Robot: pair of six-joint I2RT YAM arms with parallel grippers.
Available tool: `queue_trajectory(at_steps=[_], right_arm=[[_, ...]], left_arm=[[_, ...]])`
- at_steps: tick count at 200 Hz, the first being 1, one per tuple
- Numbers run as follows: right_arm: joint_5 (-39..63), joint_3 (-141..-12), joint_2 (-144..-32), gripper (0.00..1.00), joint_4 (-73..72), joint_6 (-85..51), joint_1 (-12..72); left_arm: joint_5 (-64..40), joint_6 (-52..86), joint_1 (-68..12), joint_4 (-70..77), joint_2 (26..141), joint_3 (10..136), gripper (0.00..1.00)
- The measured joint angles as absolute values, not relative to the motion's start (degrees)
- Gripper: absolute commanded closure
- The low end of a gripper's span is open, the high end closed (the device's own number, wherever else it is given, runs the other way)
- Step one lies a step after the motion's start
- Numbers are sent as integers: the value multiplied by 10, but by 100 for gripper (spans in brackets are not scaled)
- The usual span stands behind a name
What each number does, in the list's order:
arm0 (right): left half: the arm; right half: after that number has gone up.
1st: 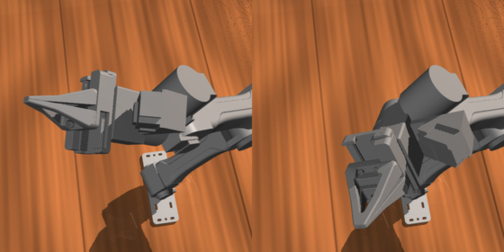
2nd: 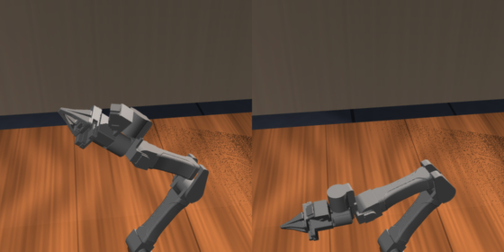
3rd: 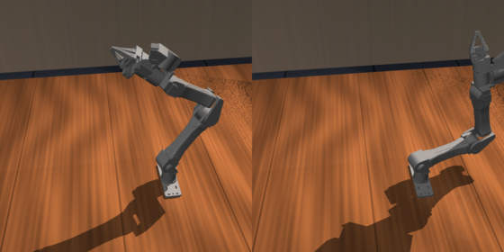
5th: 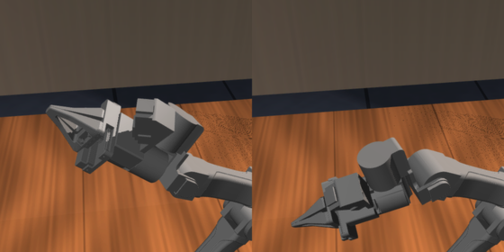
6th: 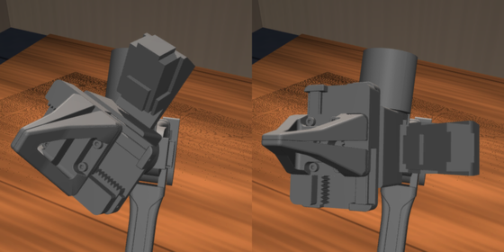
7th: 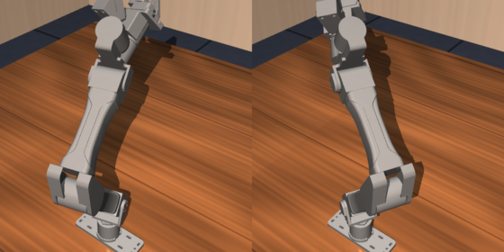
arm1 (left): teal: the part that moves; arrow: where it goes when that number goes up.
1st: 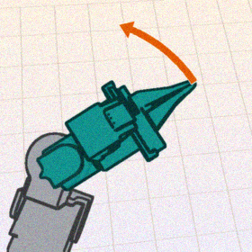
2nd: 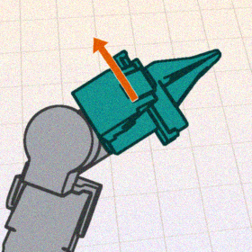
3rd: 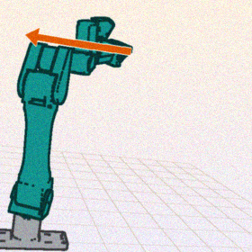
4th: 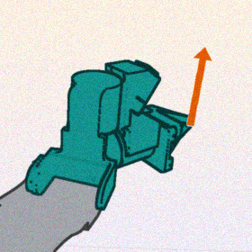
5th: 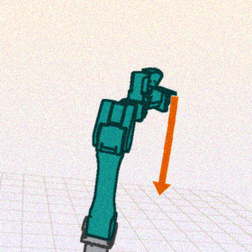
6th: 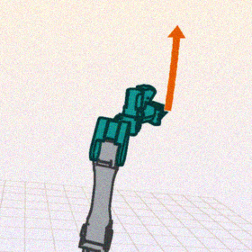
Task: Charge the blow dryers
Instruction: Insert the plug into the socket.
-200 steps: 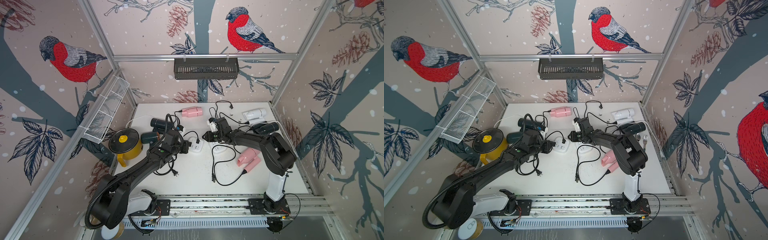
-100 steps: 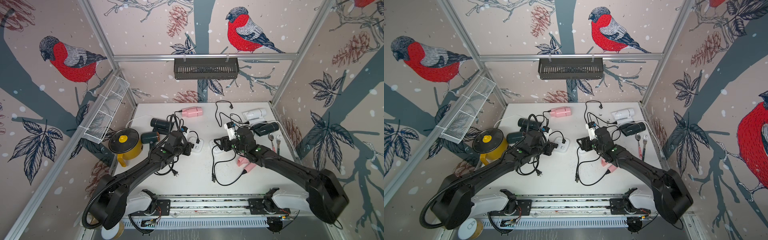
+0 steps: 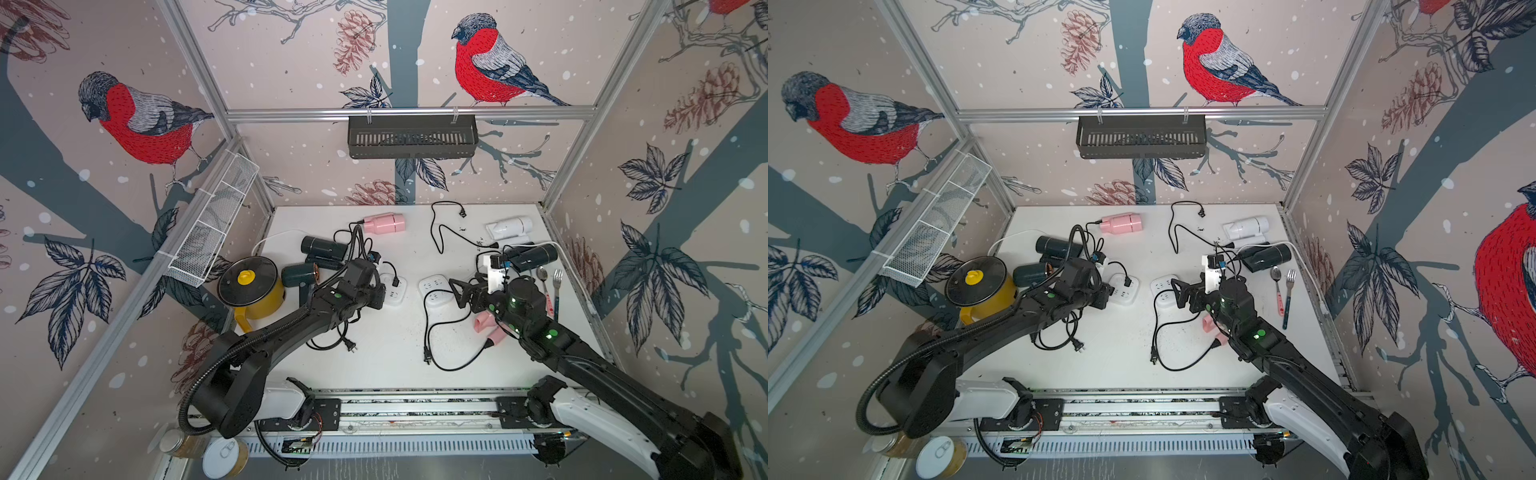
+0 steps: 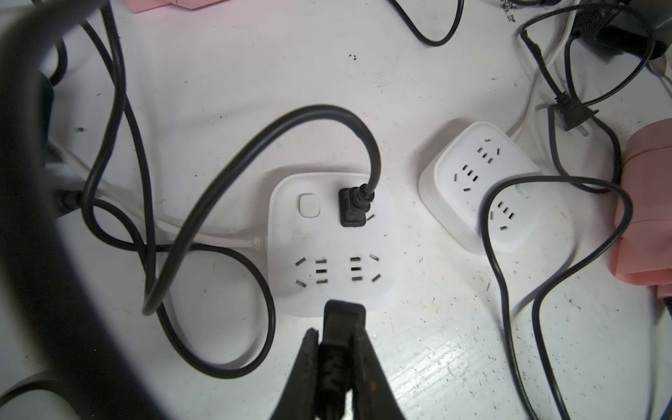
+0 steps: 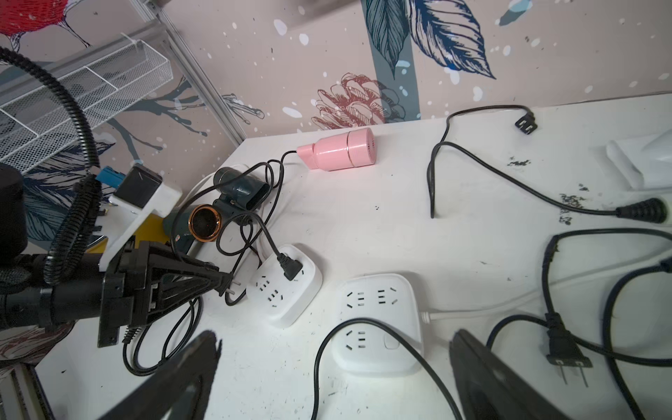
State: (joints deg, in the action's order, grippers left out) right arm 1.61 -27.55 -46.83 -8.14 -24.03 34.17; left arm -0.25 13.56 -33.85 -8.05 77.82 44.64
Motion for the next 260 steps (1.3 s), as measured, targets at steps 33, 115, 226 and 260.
queue_trajectory(at_steps=[33, 115, 226, 260], right_arm=[[6, -272, -455, 1, -77, -239, 341], [18, -267, -492, 2, -74, -255, 341], [23, -264, -511, 2, -76, -272, 344], [24, -262, -515, 2, -75, -275, 344]], left_arm=[[19, 119, -344, -84, 812, 466, 86], [47, 105, -355, -99, 867, 497, 86], [71, 120, -359, -80, 887, 497, 87], [79, 121, -359, -84, 900, 507, 87]])
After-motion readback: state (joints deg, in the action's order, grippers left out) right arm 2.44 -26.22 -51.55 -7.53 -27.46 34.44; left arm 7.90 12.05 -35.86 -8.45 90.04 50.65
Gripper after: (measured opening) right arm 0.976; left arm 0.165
